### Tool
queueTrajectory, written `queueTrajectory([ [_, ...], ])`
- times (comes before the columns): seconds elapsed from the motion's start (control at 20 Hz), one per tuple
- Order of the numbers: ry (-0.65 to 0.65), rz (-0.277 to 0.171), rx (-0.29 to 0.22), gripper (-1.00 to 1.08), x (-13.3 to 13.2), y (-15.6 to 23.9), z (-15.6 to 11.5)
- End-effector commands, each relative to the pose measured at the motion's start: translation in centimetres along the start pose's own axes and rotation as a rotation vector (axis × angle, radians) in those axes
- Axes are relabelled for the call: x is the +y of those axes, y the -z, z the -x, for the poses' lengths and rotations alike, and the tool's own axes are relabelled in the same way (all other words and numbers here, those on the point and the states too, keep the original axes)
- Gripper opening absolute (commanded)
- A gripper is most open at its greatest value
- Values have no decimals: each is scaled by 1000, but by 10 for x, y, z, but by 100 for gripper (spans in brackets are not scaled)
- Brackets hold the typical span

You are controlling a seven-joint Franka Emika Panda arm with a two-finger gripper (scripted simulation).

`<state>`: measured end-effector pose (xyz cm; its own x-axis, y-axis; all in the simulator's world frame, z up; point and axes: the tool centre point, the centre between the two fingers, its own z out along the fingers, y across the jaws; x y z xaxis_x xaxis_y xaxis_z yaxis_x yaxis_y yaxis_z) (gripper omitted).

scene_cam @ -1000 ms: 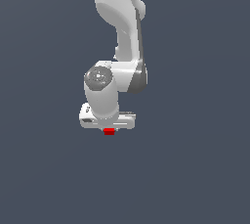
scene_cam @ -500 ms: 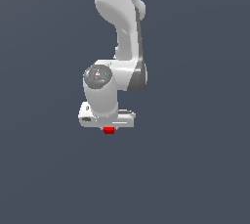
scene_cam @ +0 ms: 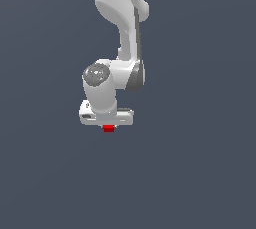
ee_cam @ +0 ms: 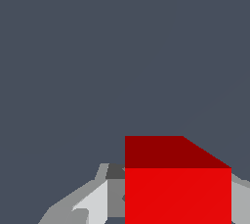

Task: Stack the red cube on top of the green cube.

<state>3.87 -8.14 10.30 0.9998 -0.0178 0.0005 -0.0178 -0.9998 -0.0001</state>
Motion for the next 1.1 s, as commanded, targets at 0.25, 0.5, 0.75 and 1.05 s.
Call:
queueTrajectory([
  [0.25,-1,0,0,-100,25,-21,42],
  [0.5,-1,0,0,-100,39,-32,65],
  [0.75,-1,0,0,-100,48,-40,79],
  [1.05,-1,0,0,100,51,-42,83],
])
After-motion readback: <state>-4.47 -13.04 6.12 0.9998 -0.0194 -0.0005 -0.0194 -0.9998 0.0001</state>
